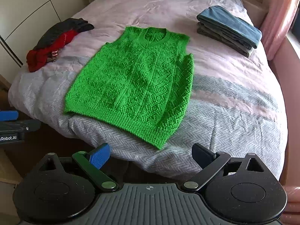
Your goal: Fold clothes
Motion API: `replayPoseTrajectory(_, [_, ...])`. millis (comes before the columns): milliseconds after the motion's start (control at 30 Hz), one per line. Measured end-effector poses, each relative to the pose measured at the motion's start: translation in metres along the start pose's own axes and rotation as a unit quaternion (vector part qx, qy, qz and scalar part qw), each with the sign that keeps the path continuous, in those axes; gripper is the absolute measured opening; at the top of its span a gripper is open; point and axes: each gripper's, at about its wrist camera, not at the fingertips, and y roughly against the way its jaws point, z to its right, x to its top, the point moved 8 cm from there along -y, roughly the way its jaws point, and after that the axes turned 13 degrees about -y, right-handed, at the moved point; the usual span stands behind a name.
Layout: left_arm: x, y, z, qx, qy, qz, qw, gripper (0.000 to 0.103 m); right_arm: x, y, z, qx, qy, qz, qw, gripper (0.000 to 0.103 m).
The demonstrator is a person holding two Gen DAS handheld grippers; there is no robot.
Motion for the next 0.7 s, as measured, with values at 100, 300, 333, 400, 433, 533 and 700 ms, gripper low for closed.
replayPoseTrajectory(100, [0.0, -0.001, -0.003, 0.002, 0.002, -0.002, 1.0, 0.068, 0.002, -0.002, -0.002, 0.003, 0.001, -0.002, 1.0, 0.096])
replayPoseTrajectory(300, [0.0, -0.007, -0.01, 0.001, 0.007, -0.011, 0.9999, 0.068, 0.007, -0.012, -0.007, 0.008, -0.004, -0.013, 1.0, 0.096])
replayPoseTrajectory(333, [0.0, -0.009, -0.012, 0.0, 0.009, -0.013, 0.9999, 0.068, 0.008, -0.015, -0.008, 0.009, -0.005, -0.017, 1.0, 0.096])
replayPoseTrajectory(400, [0.0, -0.014, -0.017, -0.003, 0.011, -0.019, 0.9998, 0.068, 0.01, -0.022, -0.009, 0.01, -0.009, -0.025, 1.0, 0.096])
replayPoseTrajectory(433, [0.0, -0.017, -0.019, -0.005, 0.012, -0.021, 0.9997, 0.068, 0.011, -0.026, -0.009, 0.009, -0.013, -0.029, 0.999, 0.096])
replayPoseTrajectory(533, [0.002, -0.029, -0.028, -0.013, 0.011, -0.033, 0.9993, 0.068, 0.012, -0.041, -0.005, 0.003, -0.032, -0.045, 0.998, 0.096])
replayPoseTrajectory(700, [0.009, -0.06, -0.046, -0.025, -0.003, -0.061, 0.9978, 0.068, 0.018, -0.07, 0.021, -0.037, -0.089, -0.071, 0.993, 0.096])
